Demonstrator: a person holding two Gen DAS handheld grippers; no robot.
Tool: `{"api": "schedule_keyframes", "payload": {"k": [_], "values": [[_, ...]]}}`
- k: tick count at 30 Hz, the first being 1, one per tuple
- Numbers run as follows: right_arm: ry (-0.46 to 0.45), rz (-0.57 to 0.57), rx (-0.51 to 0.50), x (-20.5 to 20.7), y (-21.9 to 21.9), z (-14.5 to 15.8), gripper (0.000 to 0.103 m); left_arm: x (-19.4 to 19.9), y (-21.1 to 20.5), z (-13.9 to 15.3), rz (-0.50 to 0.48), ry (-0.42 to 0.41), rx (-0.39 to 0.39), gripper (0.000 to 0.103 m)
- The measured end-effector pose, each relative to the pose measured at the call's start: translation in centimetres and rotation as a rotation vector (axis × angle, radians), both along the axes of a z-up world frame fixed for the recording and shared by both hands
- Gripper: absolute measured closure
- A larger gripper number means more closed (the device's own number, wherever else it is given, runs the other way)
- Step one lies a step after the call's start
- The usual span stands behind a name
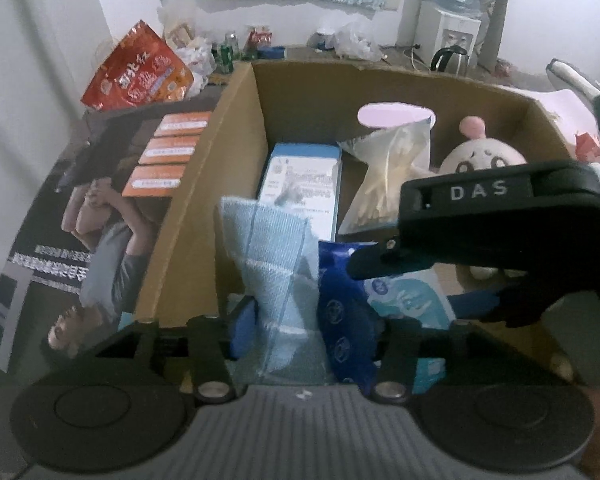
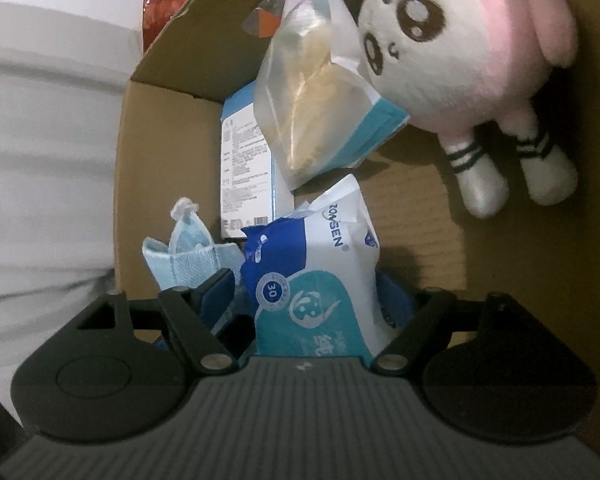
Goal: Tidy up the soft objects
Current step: 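Lower the cloth and wipes pack into the box and open both tools, then move the right tool back over the bed toward the pink sponge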
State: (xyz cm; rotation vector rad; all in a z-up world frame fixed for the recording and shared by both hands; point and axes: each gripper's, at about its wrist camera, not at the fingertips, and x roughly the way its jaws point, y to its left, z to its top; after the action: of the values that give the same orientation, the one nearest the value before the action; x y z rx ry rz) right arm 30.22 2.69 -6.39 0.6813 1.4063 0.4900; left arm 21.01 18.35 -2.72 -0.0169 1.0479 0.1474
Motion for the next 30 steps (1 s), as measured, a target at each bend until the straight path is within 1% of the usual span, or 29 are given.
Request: {"api": "schedule_keyframes", "payload": {"k": [1, 3, 6, 8, 14, 16, 23, 26, 30], "values": [[0.006, -0.008, 0.013, 0.0, -0.1, 0.0, 0.023, -0.1, 0.0, 0.3, 0.003, -0.010, 0.003, 0.036], [0.018, -0.025, 0.038, 0.1, 0.1, -0.3, 0.023, -0.2, -0.2, 0.7, 0.000, -0.024, 0.013, 0.035], [0.020, -0.025, 0.051, 0.2, 0.4, -0.5, 0.023, -0.4, -0.4, 1.0, -0.010, -0.023, 0.030, 0.034], [0.015, -0.015, 0.054, 0.2, 0.4, -0.4, 0.022, -0.5, -0.6, 1.3, -0.016, -0.029, 0.034, 0.030], [-0.022, -0.015, 0.083, 0.4, -0.4, 0.9, 0.020, -1.3, -0.4, 2.8, -0.008, -0.067, 0.046, 0.021], [-0.031, -0.017, 0.100, 0.6, -0.7, 1.4, 0.019, -1.6, -0.3, 3.4, 0.004, -0.079, 0.044, 0.020], [-0.084, -0.010, 0.212, -0.1, -2.8, 4.7, 0.019, -3.7, 0.1, 5.7, 0.040, -0.114, 0.019, 0.018], [-0.095, -0.007, 0.267, -0.8, -4.6, 6.5, 0.019, -4.8, -0.2, 6.8, 0.049, -0.135, 0.012, 0.017], [-0.162, 0.002, 0.355, -2.1, -8.4, 9.8, 0.019, -6.7, -1.1, 8.7, 0.032, -0.173, -0.003, 0.017]]}}
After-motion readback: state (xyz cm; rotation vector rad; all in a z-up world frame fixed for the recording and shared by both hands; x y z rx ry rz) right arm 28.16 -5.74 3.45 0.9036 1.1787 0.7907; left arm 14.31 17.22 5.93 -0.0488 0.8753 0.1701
